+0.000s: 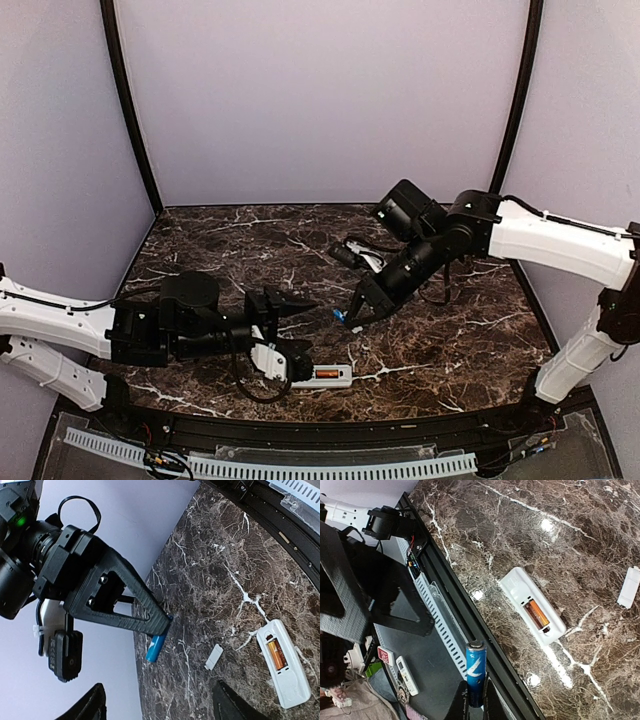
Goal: Load the batteries into the remote control
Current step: Pass from the right arm to the left, then pass from the left arm to the right, then hold the remote control without the battery cover at the center of the board, then load the battery into the battery compartment.
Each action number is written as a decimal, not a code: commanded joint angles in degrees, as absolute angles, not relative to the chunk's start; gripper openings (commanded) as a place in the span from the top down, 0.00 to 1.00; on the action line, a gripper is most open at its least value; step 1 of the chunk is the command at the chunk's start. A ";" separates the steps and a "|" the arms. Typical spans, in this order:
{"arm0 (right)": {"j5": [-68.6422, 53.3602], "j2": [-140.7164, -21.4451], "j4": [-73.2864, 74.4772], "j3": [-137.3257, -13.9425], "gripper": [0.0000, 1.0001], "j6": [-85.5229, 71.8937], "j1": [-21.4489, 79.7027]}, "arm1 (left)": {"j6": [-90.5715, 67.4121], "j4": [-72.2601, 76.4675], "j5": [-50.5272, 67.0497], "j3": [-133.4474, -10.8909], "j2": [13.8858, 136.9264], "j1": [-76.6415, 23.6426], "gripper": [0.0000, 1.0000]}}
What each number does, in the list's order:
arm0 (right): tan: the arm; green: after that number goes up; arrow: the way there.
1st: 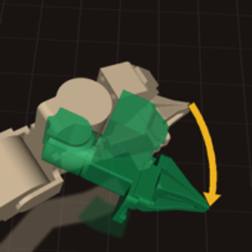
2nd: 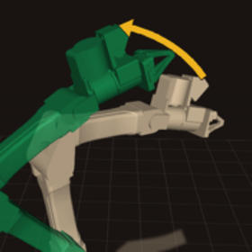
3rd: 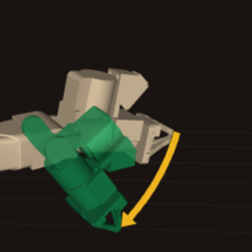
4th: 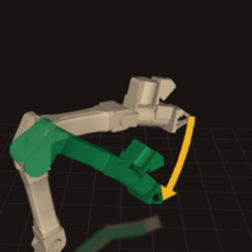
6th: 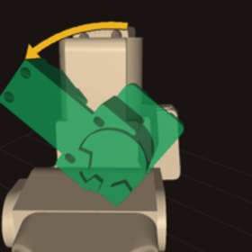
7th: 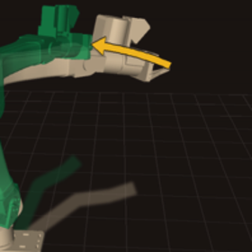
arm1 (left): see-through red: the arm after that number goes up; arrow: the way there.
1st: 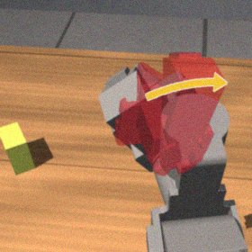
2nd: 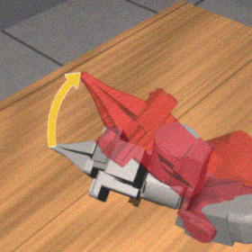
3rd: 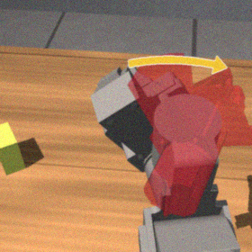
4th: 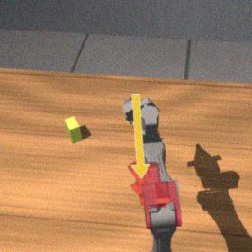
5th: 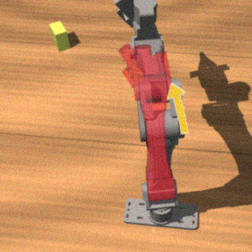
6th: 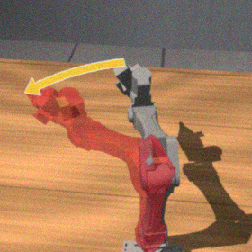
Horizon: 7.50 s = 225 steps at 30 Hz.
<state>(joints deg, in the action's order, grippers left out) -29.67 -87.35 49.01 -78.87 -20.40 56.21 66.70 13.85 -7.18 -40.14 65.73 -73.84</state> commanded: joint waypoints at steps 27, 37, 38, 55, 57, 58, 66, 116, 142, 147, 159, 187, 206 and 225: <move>-32.66 -90.43 50.41 -85.49 1.00 -21.10 59.88 | 80.16 26.87 -11.03 -42.66 75.74 -74.16 0.93; -24.13 -83.50 43.40 -82.31 0.66 -22.22 59.80 | 59.12 22.31 -15.34 -44.81 74.55 -74.53 1.00; -22.97 -81.28 40.47 -80.13 0.64 -22.81 59.85 | 55.80 18.89 -15.45 -45.52 74.54 -74.53 1.00; -18.25 -74.52 27.82 -69.01 0.60 -28.08 59.89 | 9.95 -1.33 2.32 -57.65 77.61 -70.40 1.00; -19.73 -74.44 27.11 -68.77 0.70 -28.28 59.94 | 10.19 -1.65 1.84 -57.73 77.69 -70.36 1.00; -20.25 -74.42 26.89 -68.68 0.72 -28.46 59.92 | 10.33 -1.70 1.69 -57.70 77.58 -70.32 1.00; -20.71 -74.59 27.63 -67.43 0.72 -30.12 59.79 | 10.42 -1.33 0.68 -57.60 77.16 -70.23 1.00; -31.18 -82.00 3.67 -41.53 1.00 -38.12 52.05 | 21.54 -17.51 9.44 -53.69 97.07 -63.11 0.02; -33.09 -86.48 -1.05 -39.80 1.00 -41.20 52.61 | 15.02 -14.79 9.58 -54.26 100.89 -66.15 0.49; -34.55 -90.15 -4.44 -40.13 1.00 -42.84 55.25 | 13.10 -14.95 9.52 -54.76 101.74 -66.65 0.48; -32.32 -92.47 -0.98 -41.84 1.00 -41.40 55.72 | 12.61 -14.93 9.58 -54.67 101.69 -66.80 0.48; -30.05 -97.81 4.13 -46.23 1.00 -39.91 57.14 | 12.09 -14.86 9.67 -54.60 101.72 -66.80 0.48; -29.49 -97.21 9.06 -48.28 0.77 -40.26 58.30 | 10.70 -13.94 9.41 -53.96 101.89 -66.80 0.49; -24.01 -94.36 18.76 -53.10 0.62 -37.50 58.32 | 10.80 -14.15 9.66 -53.91 101.51 -66.80 0.46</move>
